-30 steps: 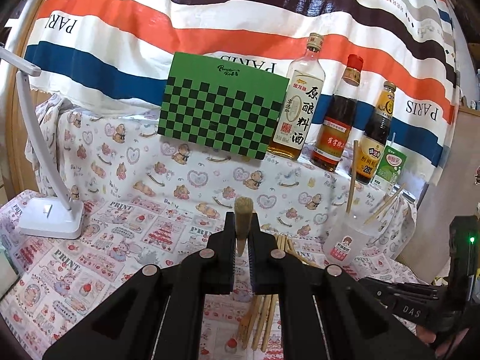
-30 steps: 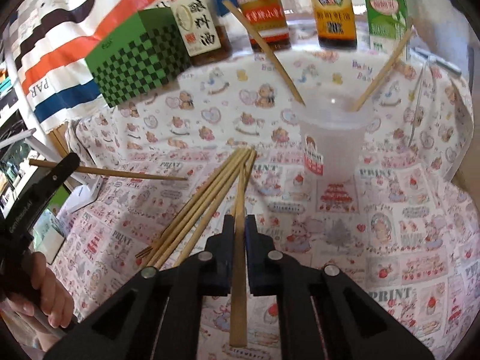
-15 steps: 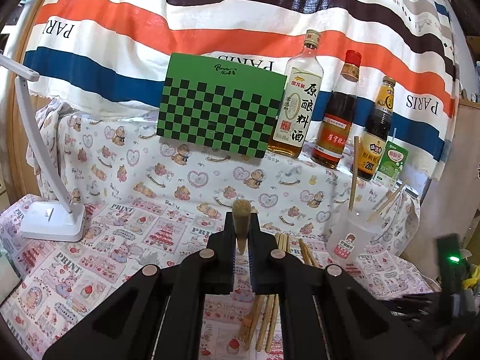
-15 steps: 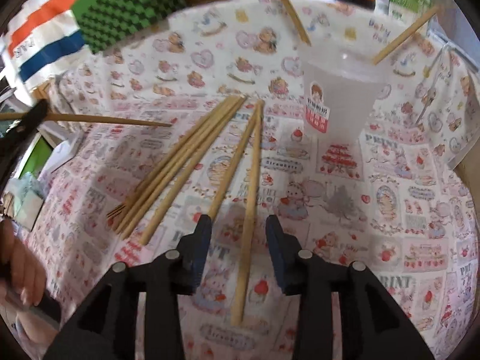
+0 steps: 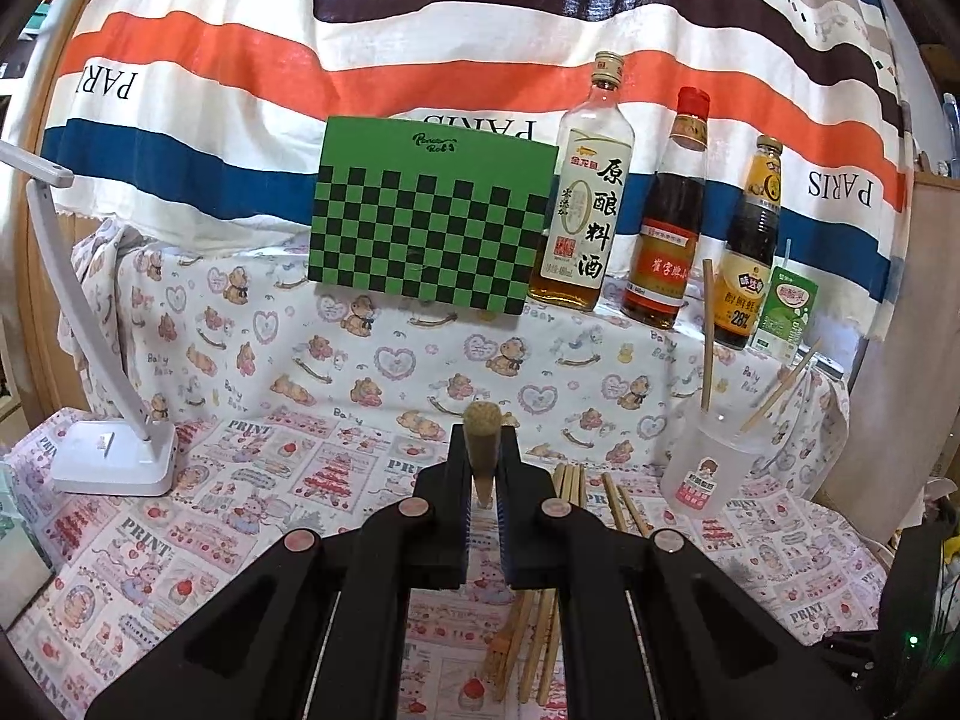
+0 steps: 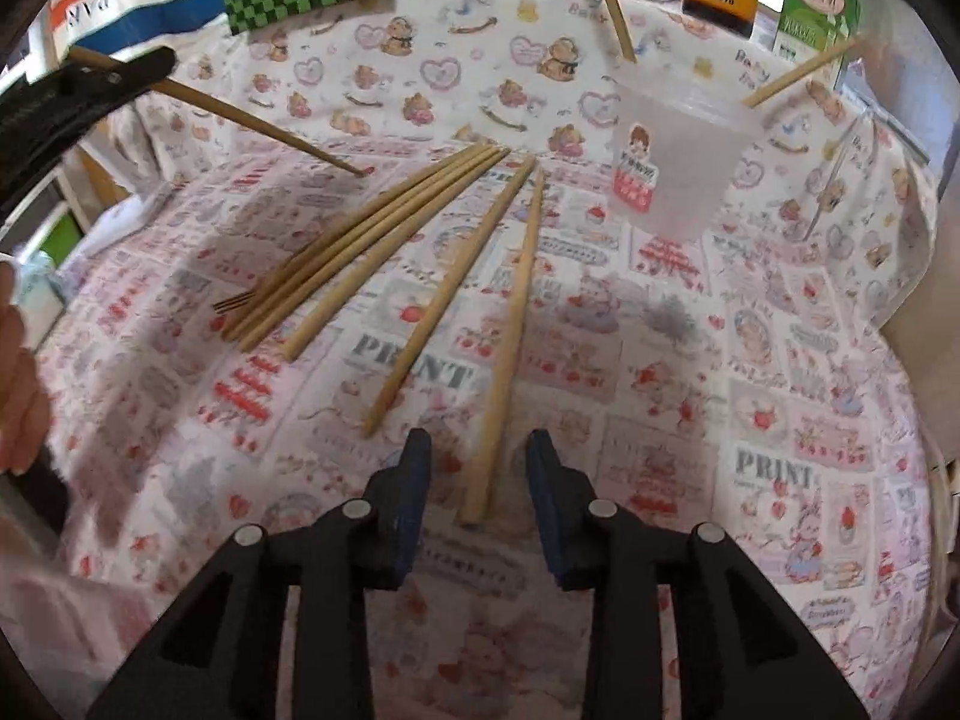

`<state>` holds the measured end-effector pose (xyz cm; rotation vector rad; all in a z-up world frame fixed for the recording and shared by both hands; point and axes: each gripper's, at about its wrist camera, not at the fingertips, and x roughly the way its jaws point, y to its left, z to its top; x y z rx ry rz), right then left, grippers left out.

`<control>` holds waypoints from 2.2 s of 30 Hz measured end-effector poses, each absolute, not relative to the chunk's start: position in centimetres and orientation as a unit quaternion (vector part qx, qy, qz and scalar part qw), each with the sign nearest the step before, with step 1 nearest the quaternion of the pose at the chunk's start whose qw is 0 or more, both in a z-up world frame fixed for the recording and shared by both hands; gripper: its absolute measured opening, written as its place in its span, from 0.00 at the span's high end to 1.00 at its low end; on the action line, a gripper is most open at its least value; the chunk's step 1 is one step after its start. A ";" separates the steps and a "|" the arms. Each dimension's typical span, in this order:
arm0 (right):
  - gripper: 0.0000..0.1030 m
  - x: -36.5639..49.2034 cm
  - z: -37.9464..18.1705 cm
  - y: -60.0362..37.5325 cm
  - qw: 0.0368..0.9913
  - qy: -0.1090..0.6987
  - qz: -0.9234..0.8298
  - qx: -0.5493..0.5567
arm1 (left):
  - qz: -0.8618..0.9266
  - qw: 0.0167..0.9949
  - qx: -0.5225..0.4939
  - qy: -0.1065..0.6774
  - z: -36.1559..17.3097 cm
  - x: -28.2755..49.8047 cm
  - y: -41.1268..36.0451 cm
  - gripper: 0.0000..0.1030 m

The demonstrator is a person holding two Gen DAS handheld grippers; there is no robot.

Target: Organize utensils

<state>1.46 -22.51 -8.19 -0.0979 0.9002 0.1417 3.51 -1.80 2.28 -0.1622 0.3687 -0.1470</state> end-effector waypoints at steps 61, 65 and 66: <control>0.94 3.4 14.7 -35.0 0.982 0.082 0.043 0.162 | -0.223 0.966 -0.084 0.104 17.1 6.8 -9.5 0.94; 0.94 3.8 14.7 -37.5 0.981 0.072 0.018 0.181 | -0.234 0.963 -0.078 0.110 17.0 8.8 -11.7 0.94; 0.94 4.0 14.7 -37.8 0.980 0.075 0.017 0.185 | -0.236 0.962 -0.078 0.114 16.7 9.1 -12.1 0.94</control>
